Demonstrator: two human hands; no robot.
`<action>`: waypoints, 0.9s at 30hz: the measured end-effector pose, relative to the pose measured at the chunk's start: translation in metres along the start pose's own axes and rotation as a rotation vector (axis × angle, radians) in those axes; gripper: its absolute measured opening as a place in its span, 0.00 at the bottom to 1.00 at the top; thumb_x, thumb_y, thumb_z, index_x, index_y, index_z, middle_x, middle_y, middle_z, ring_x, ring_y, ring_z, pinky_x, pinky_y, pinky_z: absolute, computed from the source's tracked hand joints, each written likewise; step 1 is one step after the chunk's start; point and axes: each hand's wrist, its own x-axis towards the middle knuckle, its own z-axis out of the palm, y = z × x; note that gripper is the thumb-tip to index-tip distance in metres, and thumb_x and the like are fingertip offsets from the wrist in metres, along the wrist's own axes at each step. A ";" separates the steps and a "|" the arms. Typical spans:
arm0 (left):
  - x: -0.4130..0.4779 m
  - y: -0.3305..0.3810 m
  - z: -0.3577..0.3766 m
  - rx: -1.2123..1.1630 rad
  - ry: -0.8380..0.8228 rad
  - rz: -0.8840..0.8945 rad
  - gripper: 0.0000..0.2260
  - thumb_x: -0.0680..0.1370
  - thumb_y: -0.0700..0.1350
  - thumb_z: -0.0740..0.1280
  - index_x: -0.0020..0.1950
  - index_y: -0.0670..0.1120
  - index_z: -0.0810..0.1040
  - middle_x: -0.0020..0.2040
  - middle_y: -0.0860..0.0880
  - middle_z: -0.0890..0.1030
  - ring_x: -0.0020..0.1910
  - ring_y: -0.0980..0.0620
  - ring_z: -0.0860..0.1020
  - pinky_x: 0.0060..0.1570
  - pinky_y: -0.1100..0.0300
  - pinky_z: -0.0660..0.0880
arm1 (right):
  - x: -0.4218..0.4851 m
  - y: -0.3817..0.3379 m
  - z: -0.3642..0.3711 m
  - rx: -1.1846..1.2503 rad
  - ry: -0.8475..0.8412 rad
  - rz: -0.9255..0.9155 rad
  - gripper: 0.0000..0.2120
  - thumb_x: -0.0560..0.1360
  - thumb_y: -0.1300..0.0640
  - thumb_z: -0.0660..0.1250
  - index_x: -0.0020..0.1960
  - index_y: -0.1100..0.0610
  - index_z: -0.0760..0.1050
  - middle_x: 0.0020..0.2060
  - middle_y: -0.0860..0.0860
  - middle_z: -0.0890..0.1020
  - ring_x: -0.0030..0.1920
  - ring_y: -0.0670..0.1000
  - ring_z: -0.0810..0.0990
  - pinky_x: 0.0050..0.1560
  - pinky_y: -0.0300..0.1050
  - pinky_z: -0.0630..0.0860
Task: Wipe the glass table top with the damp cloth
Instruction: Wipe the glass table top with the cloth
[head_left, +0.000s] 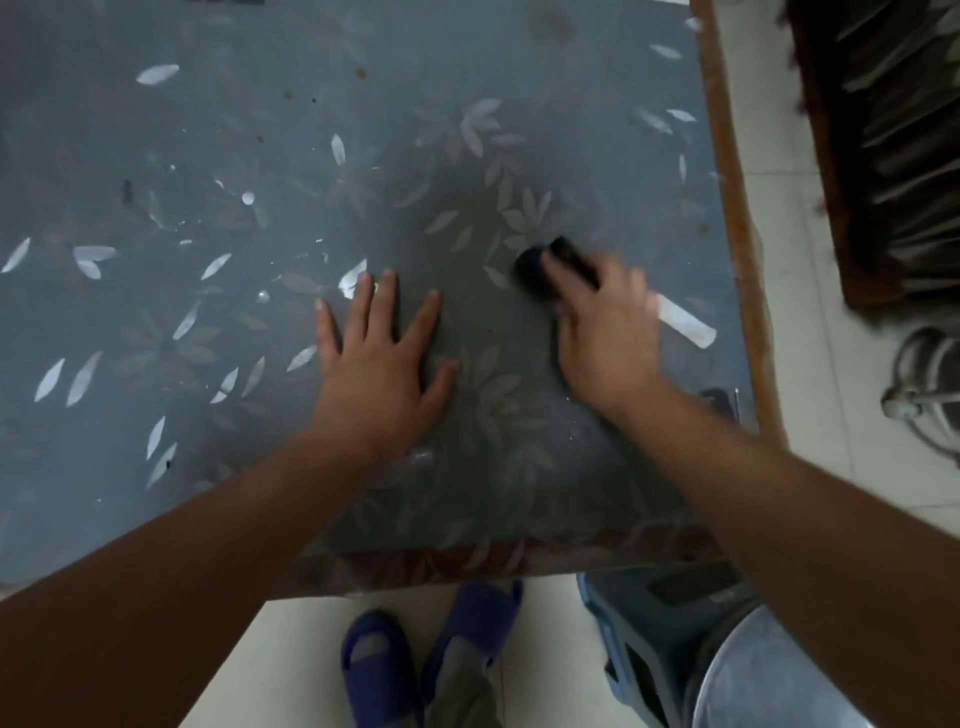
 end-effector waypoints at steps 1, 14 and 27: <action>-0.001 -0.001 0.001 -0.003 0.002 0.004 0.30 0.78 0.65 0.50 0.79 0.56 0.55 0.80 0.40 0.53 0.79 0.41 0.47 0.72 0.33 0.46 | -0.025 -0.009 0.001 0.018 -0.031 -0.106 0.25 0.76 0.59 0.64 0.73 0.48 0.70 0.62 0.59 0.75 0.55 0.62 0.72 0.53 0.52 0.67; -0.001 -0.016 0.008 -0.130 -0.036 0.042 0.32 0.76 0.64 0.49 0.79 0.57 0.51 0.81 0.44 0.45 0.79 0.44 0.42 0.73 0.35 0.38 | -0.065 -0.021 0.001 -0.020 -0.056 -0.088 0.26 0.77 0.61 0.62 0.75 0.48 0.68 0.63 0.58 0.73 0.56 0.59 0.69 0.54 0.52 0.66; 0.000 -0.017 0.006 -0.125 -0.085 0.057 0.33 0.77 0.63 0.53 0.80 0.57 0.47 0.81 0.45 0.41 0.79 0.45 0.38 0.72 0.34 0.36 | -0.115 -0.004 -0.011 -0.049 -0.074 -0.075 0.28 0.77 0.63 0.64 0.75 0.48 0.68 0.62 0.57 0.73 0.55 0.58 0.69 0.53 0.50 0.65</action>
